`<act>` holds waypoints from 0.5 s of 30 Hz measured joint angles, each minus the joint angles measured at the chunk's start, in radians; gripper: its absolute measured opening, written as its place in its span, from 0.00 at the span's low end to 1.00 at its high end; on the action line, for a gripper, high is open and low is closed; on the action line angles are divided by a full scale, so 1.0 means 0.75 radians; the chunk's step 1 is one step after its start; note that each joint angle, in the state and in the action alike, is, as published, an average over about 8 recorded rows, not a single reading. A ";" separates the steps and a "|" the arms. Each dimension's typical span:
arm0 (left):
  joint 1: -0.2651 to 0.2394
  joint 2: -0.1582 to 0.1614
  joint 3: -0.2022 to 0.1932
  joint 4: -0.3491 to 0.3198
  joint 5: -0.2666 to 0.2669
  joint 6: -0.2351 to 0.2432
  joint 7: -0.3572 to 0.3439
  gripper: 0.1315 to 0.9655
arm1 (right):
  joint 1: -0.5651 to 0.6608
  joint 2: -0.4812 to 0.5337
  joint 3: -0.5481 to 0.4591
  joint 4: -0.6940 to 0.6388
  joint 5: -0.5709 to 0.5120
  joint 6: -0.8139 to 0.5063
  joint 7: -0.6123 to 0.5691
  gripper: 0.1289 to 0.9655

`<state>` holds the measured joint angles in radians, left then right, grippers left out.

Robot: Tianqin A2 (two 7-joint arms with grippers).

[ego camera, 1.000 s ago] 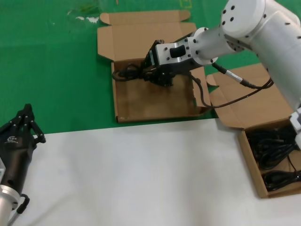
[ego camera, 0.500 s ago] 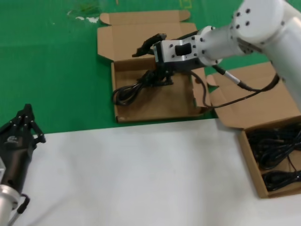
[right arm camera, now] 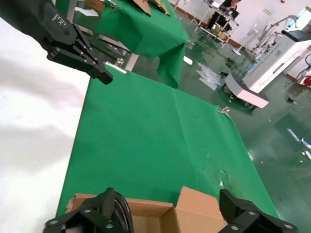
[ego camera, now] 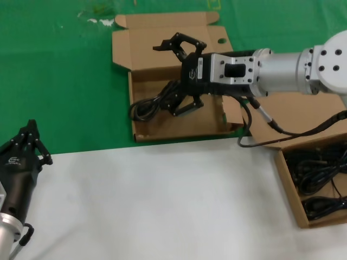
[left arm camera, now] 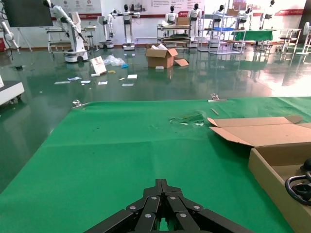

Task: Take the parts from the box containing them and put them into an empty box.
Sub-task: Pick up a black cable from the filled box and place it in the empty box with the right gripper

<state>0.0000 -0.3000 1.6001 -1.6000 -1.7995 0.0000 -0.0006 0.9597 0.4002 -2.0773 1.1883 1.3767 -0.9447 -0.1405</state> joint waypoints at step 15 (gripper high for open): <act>0.000 0.000 0.000 0.000 0.000 0.000 0.000 0.10 | -0.132 -0.011 0.065 0.062 0.058 0.125 0.021 0.91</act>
<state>0.0000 -0.3000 1.6001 -1.6000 -1.7995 0.0000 -0.0004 0.8607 0.3922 -2.0285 1.2346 1.4199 -0.8506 -0.1245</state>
